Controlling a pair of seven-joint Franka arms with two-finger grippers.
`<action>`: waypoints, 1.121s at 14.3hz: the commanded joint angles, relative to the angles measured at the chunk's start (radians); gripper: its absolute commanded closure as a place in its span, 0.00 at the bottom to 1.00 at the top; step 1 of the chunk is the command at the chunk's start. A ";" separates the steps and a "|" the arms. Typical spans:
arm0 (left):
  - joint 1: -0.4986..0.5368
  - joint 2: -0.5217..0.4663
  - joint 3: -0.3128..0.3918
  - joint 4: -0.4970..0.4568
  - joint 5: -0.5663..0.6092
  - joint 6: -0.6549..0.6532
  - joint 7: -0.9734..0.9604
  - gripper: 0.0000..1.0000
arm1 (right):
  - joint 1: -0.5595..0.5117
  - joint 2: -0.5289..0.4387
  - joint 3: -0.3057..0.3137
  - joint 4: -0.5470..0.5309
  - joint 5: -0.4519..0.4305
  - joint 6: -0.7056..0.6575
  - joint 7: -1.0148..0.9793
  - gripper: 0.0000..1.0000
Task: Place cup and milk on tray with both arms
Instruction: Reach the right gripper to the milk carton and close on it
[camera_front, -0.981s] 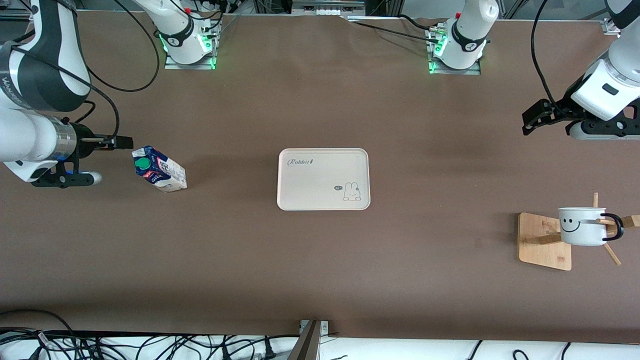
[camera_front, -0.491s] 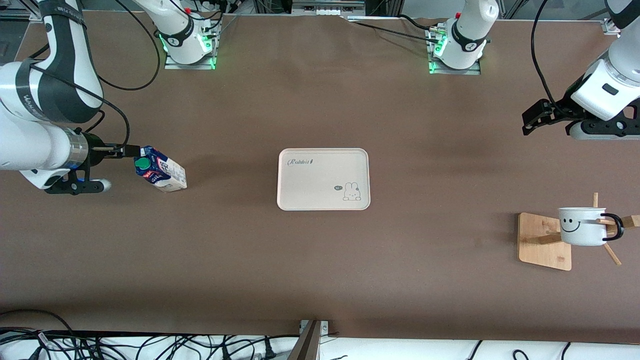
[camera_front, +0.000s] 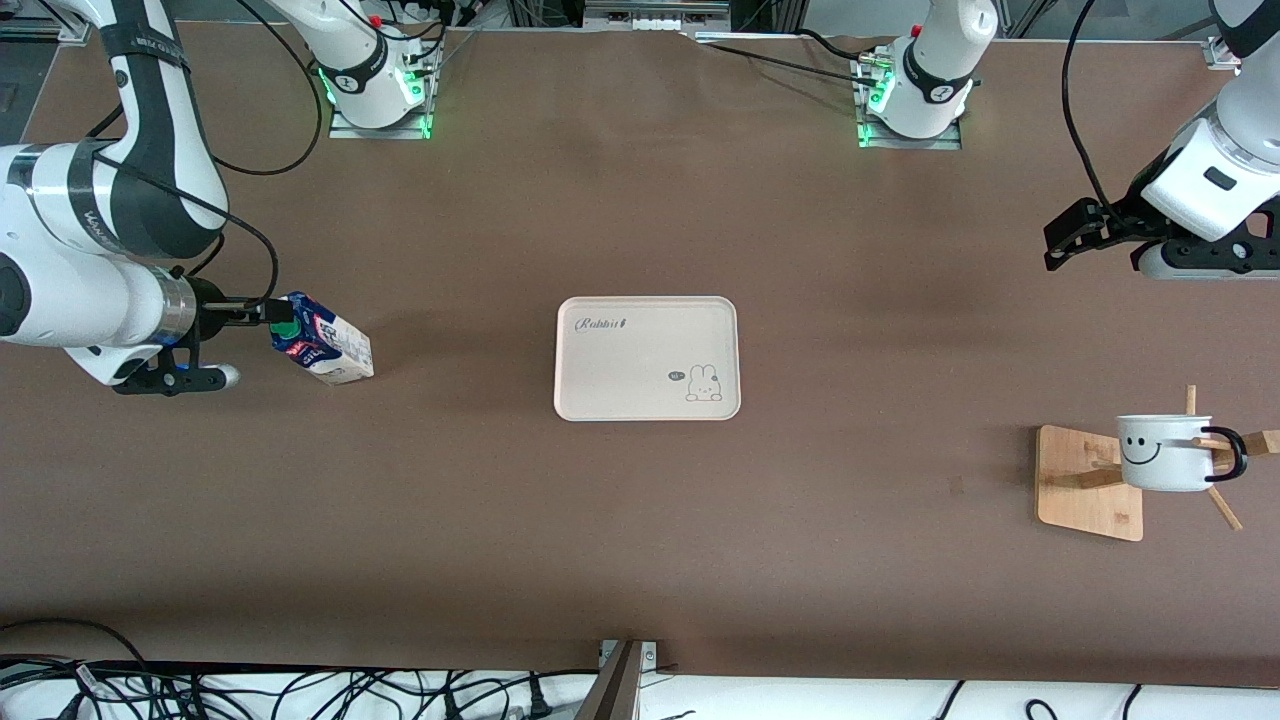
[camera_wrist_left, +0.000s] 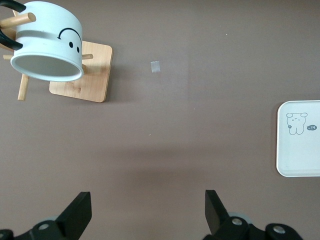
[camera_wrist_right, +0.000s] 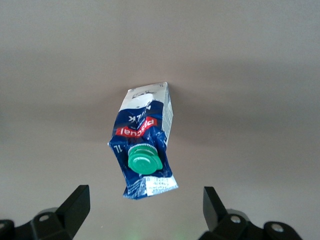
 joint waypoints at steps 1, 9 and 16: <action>0.001 -0.010 -0.003 0.012 -0.007 -0.023 0.020 0.00 | -0.002 -0.013 -0.004 -0.050 0.014 0.054 -0.023 0.00; 0.001 -0.008 -0.001 0.013 -0.007 -0.035 0.022 0.00 | 0.000 -0.004 -0.004 -0.083 0.011 0.087 -0.157 0.00; 0.002 -0.001 -0.001 0.030 -0.007 -0.042 0.020 0.00 | 0.000 0.004 -0.004 -0.160 0.011 0.158 -0.220 0.00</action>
